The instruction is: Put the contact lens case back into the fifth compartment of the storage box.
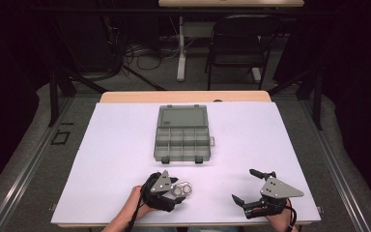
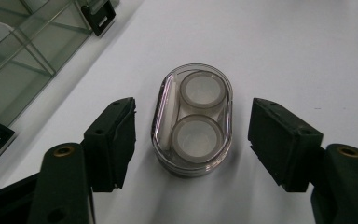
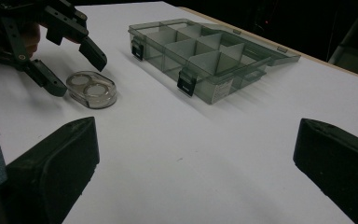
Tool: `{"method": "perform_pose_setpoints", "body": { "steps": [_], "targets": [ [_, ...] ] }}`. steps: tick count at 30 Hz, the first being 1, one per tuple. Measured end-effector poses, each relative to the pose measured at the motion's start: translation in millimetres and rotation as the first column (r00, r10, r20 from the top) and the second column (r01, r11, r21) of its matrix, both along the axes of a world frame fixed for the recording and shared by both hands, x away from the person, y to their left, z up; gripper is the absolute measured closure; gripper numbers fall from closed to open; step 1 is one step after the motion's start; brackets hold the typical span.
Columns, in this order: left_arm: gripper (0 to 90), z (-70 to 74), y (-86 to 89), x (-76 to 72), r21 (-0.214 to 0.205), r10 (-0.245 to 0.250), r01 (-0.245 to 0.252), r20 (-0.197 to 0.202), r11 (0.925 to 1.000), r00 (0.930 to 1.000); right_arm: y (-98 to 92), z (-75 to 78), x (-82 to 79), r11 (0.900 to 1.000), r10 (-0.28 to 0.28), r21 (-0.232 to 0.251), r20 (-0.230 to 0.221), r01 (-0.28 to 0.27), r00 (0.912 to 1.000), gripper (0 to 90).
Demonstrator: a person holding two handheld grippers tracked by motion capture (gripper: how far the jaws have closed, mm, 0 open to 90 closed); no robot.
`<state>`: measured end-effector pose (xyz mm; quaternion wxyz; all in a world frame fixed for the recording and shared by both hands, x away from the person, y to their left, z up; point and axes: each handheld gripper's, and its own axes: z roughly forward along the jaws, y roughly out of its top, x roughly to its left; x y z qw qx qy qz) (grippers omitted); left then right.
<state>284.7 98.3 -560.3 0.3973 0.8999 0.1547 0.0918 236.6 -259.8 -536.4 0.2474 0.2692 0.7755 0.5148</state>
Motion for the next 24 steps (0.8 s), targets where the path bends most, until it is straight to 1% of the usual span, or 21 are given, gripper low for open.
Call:
{"method": "perform_pose_setpoints", "body": {
  "steps": [1, 3, 6, 8, 9, 10, 11, 15, 16, 17, 18, 21, 24],
  "targets": [
    [36.5, -0.6, -0.5, 1.5, 0.012, -0.006, 0.006, 0.000, 0.9999, 1.0000, 0.0, 0.0, 0.0, 1.0000, 0.000, -0.001, 0.000, 0.000, 1.0000, 0.0],
    [39.4, -1.6, -0.4, 3.5, 0.022, -0.021, 0.021, -0.006, 0.9995, 0.9998, -0.1, 0.1, -0.2, 1.0000, 0.000, 0.000, -0.001, 0.000, 1.0000, 0.0],
    [41.9, -3.4, 0.0, 6.1, 0.034, -0.029, 0.029, -0.014, 0.9990, 0.9995, -0.3, 0.1, -0.2, 1.0000, 0.000, 0.000, -0.002, 0.000, 1.0000, 0.0],
    [43.6, -4.2, 1.0, 7.3, 0.026, -0.035, 0.036, -0.026, 0.9990, 0.9990, -0.4, 0.2, -0.2, 1.0000, 0.000, -0.001, -0.001, 0.000, 1.0000, 0.0],
    [45.8, -4.2, 1.0, 7.3, 0.026, -0.035, 0.036, -0.026, 0.9990, 0.9990, -0.4, 0.2, -0.3, 1.0000, 0.000, -0.001, -0.001, 0.000, 1.0000, 0.0],
    [45.8, -4.6, 1.6, 7.7, 0.019, -0.042, 0.043, -0.032, 0.9989, 0.9986, -0.4, 0.2, -0.3, 1.0000, 0.000, -0.001, -0.001, 0.000, 1.0000, 0.0],
    [48.2, -4.8, 1.9, 7.7, 0.017, -0.047, 0.048, -0.032, 0.9987, 0.9984, -0.4, 0.2, -0.3, 1.0000, 0.000, 0.000, 0.001, 0.000, 1.0000, 0.0],
    [49.2, -4.1, 1.8, 6.9, 0.024, -0.052, 0.052, -0.021, 0.9983, 0.9984, -0.3, 0.2, -0.3, 1.0000, 0.000, 0.000, 0.000, 0.000, 1.0000, 0.0],
    [49.2, -3.1, 1.5, 6.0, 0.029, -0.053, 0.054, -0.009, 0.9981, 0.9985, -0.1, 0.3, -0.8, 1.0000, 0.000, 0.001, -0.002, 0.000, 1.0000, 0.0],
    [49.2, -3.1, 1.5, 6.0, 0.029, -0.053, 0.054, -0.009, 0.9981, 0.9985, -0.2, 0.4, -0.8, 1.0000, 0.000, 0.001, -0.001, 0.000, 1.0000, 0.0],
    [49.3, -2.4, 1.8, 5.2, 0.022, -0.054, 0.054, -0.005, 0.9983, 0.9985, -0.2, 0.3, -0.8, 1.0000, -0.001, 0.002, -0.001, 0.001, 1.0000, 0.0],
    [49.3, -1.3, 2.3, 5.0, 0.021, -0.055, 0.056, -0.002, 0.9982, 0.9985, -0.5, 0.2, -0.5, 1.0000, -0.003, 0.001, -0.001, 0.003, 1.0000, 0.0],
    [49.4, 0.1, 3.3, 3.7, 0.010, -0.052, 0.052, 0.007, 0.9986, 0.9986, -0.9, 0.2, -0.3, 1.0000, -0.005, 0.002, -0.003, 0.005, 1.0000, 0.0]
  ]
}}
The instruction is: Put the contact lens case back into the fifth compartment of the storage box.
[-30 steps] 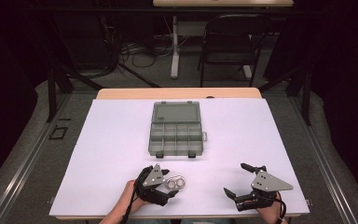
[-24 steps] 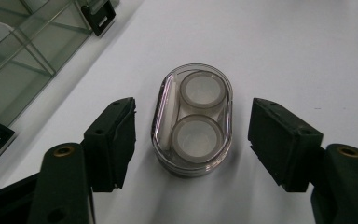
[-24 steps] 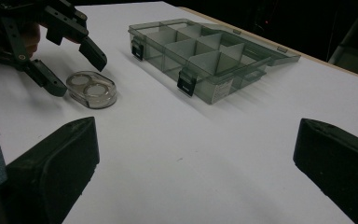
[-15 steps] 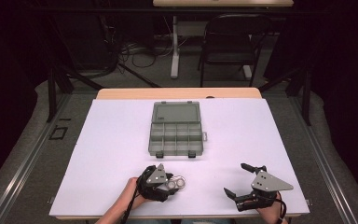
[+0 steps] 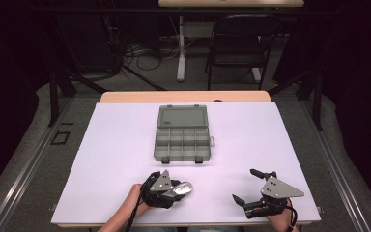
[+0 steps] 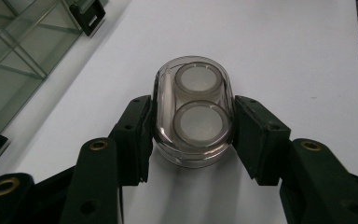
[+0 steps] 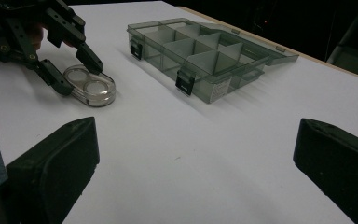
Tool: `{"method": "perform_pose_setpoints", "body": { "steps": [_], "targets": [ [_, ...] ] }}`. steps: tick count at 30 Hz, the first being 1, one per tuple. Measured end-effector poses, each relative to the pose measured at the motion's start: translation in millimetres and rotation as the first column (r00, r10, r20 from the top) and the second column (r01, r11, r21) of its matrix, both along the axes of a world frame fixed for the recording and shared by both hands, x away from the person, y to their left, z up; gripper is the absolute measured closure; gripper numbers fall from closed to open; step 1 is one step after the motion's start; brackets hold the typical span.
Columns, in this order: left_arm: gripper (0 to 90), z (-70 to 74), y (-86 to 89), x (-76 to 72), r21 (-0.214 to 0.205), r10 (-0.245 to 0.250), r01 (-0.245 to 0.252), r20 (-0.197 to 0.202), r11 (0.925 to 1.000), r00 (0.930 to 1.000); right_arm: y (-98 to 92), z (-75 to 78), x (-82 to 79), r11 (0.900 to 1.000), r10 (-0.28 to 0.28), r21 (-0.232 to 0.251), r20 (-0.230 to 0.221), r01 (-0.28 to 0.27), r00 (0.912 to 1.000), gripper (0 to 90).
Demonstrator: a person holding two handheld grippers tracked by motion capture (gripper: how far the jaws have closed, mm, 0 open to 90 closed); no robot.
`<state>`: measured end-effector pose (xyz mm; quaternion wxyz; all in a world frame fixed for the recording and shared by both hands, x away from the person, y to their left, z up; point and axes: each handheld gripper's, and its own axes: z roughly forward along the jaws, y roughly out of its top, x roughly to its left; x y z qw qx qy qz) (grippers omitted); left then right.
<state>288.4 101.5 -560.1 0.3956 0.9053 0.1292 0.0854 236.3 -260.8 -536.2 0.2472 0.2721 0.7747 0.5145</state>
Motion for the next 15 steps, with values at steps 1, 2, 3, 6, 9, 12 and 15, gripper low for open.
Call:
{"method": "perform_pose_setpoints", "body": {
  "steps": [1, 2, 3, 6, 9, 12, 15],
  "targets": [
    [49.4, 0.0, 0.0, 0.0, 0.000, 0.000, 0.000, 0.000, 1.0000, 1.0000, 0.0, 0.0, 0.0, 1.0000, 0.000, 0.000, 0.000, 0.000, 1.0000, 0.0],
    [49.4, 0.5, 0.3, -0.4, -0.001, -0.001, 0.001, 0.002, 1.0000, 1.0000, 0.0, 0.0, 0.0, 1.0000, 0.000, 0.000, 0.000, 0.000, 1.0000, 0.0],
    [49.4, 0.7, 0.4, -0.8, -0.004, 0.000, 0.000, 0.003, 1.0000, 1.0000, 0.0, 0.0, 0.0, 1.0000, 0.000, 0.000, 0.001, 0.000, 1.0000, 0.0],
    [49.4, 2.9, 1.0, -2.2, -0.025, 0.000, 0.000, 0.007, 0.9997, 1.0000, -0.2, 0.2, 0.1, 1.0000, 0.000, -0.002, 0.005, 0.000, 1.0000, 0.0],
    [49.4, 4.5, 1.7, -2.8, -0.036, 0.004, -0.004, 0.011, 0.9994, 0.9999, -0.5, 0.3, 0.2, 1.0000, 0.000, -0.003, 0.006, 0.000, 1.0000, 0.0],
    [49.4, 5.2, 2.0, -3.2, -0.042, 0.005, -0.005, 0.013, 0.9991, 0.9999, -0.8, 0.5, 0.1, 1.0000, 0.000, -0.004, 0.006, 0.000, 1.0000, 0.0],
    [49.4, 6.1, 2.6, -4.1, -0.047, 0.012, -0.011, 0.020, 0.9988, 0.9997, -0.9, 0.7, 0.1, 1.0000, -0.001, -0.005, 0.006, 0.001, 1.0000, 0.0]
  ]
}}
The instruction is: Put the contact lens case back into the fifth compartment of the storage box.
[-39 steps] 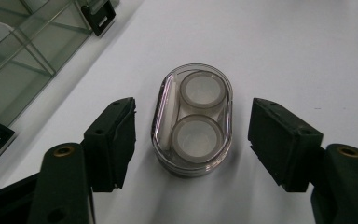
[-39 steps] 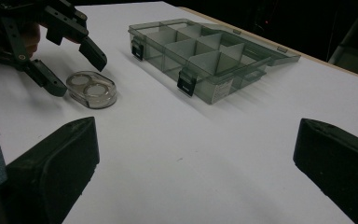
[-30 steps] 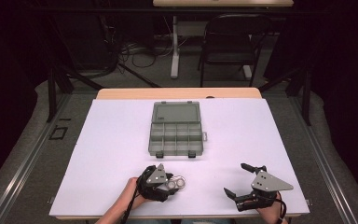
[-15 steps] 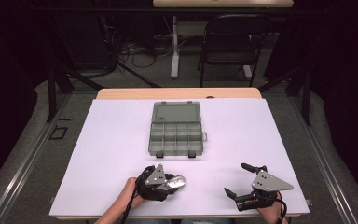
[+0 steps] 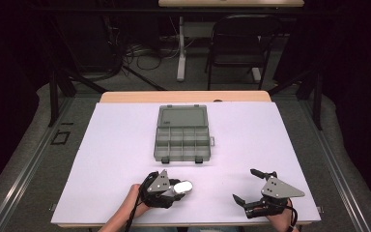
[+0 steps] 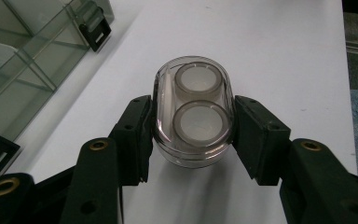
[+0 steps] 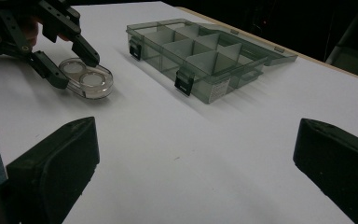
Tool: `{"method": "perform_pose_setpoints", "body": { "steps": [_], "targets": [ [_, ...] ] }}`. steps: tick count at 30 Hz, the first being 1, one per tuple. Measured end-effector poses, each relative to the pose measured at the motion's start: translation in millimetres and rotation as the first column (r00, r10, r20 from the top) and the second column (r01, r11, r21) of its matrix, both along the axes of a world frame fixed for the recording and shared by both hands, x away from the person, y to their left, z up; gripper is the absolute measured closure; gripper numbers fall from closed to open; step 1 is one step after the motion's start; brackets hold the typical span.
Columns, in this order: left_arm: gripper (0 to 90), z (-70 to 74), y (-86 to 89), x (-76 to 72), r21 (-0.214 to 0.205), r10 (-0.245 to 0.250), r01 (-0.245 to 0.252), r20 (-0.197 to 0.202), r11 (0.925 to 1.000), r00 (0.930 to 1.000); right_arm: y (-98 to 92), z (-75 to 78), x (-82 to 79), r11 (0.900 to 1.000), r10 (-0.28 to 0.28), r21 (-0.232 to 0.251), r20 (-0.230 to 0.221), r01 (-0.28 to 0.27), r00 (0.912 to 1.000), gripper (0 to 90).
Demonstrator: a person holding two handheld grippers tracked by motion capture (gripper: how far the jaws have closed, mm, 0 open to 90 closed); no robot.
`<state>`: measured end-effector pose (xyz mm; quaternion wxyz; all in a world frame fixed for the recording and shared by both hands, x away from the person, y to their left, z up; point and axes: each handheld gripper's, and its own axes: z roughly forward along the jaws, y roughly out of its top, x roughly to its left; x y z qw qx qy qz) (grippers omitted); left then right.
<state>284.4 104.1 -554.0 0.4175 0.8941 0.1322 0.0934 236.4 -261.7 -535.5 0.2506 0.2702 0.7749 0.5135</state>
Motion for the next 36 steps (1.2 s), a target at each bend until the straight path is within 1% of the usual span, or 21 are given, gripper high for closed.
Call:
{"method": "perform_pose_setpoints", "body": {
  "steps": [3, 5, 7, 13, 26, 36],
  "targets": [
    [49.4, 1.4, 1.1, -0.7, -0.008, 0.002, -0.002, 0.004, 1.0000, 1.0000, -0.3, 0.2, -0.1, 1.0000, 0.000, -0.001, 0.000, 0.000, 1.0000, 0.0],
    [49.4, 2.4, 2.3, -1.2, -0.012, 0.008, -0.008, 0.006, 0.9999, 0.9999, -0.3, 0.1, 0.0, 1.0000, 0.000, -0.001, 0.000, 0.000, 1.0000, 0.0],
    [49.4, 3.4, 3.9, -1.3, -0.024, 0.017, -0.017, 0.011, 0.9996, 0.9998, -0.2, 0.2, 0.0, 1.0000, 0.000, -0.001, -0.001, 0.000, 1.0000, 0.0],
    [49.4, 5.2, 6.7, -1.9, -0.037, 0.036, -0.036, 0.020, 0.9987, 0.9991, -0.5, 0.2, 0.0, 1.0000, 0.000, -0.002, -0.003, 0.000, 1.0000, 0.0],
    [49.4, 8.4, 11.3, -3.3, -0.050, 0.065, -0.063, 0.038, 0.9967, 0.9971, 0.0, -0.1, 0.1, 1.0000, 0.000, 0.000, -0.001, 0.000, 1.0000, 0.0],
    [49.4, 11.6, 15.0, -4.9, -0.063, 0.089, -0.085, 0.056, 0.9943, 0.9945, -0.3, -1.0, 1.0, 1.0000, -0.002, -0.002, -0.008, 0.002, 1.0000, 0.0]
  ]
}}
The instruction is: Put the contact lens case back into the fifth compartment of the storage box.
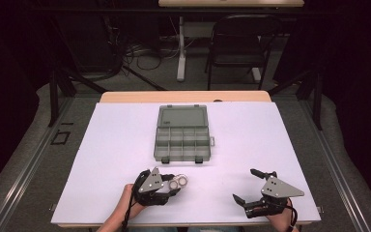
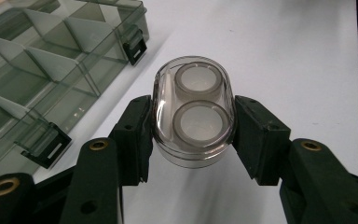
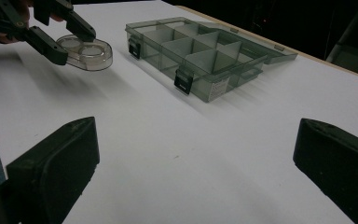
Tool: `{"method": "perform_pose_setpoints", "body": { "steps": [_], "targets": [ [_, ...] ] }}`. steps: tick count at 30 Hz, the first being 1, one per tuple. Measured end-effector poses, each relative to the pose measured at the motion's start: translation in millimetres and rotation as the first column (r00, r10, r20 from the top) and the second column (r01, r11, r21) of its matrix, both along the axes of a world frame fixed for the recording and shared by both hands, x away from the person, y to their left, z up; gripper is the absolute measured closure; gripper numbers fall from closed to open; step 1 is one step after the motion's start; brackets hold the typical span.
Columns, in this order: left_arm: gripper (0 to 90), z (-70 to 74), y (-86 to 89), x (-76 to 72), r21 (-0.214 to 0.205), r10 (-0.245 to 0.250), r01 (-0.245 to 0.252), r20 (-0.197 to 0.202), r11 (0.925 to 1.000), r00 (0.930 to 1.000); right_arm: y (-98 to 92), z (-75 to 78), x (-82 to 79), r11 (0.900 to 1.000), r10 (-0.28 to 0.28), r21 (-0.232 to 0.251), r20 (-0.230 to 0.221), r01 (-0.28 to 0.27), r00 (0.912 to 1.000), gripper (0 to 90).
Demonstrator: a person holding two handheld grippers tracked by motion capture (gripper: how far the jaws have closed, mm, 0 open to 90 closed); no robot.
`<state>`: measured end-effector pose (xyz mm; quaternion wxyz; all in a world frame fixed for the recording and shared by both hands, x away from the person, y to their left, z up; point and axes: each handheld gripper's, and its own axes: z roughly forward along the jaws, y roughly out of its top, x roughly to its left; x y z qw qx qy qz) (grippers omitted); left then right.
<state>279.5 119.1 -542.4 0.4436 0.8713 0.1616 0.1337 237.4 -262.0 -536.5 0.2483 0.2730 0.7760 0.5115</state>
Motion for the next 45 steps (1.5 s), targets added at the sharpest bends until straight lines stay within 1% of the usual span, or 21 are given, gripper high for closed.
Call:
{"method": "perform_pose_setpoints", "body": {
  "steps": [20, 21, 30, 37, 45],
  "targets": [
    [49.4, 6.0, 9.3, 1.3, -0.021, 0.045, -0.044, 0.030, 0.9988, 0.9985, 0.2, 0.2, -0.5, 1.0000, 0.000, 0.002, 0.004, 0.000, 1.0000, 0.0],
    [49.4, 6.4, 10.3, 1.3, -0.026, 0.053, -0.052, 0.032, 0.9983, 0.9981, 0.2, 0.2, -0.5, 1.0000, 0.000, 0.003, 0.002, 0.000, 1.0000, 0.0],
    [49.4, 8.0, 13.5, 2.0, -0.031, 0.067, -0.066, 0.042, 0.9973, 0.9968, 0.0, 0.1, -0.1, 1.0000, -0.001, 0.000, 0.000, 0.001, 1.0000, 0.0],
    [49.4, 9.5, 17.1, 3.2, -0.041, 0.089, -0.087, 0.049, 0.9954, 0.9948, 0.1, -0.1, 0.2, 1.0000, -0.001, 0.000, -0.002, 0.001, 1.0000, 0.0],
    [49.4, 11.5, 19.8, 4.3, -0.044, 0.101, -0.099, 0.057, 0.9941, 0.9932, 0.0, -0.2, 0.3, 1.0000, -0.002, 0.000, -0.003, 0.002, 1.0000, 0.0]
  ]
}}
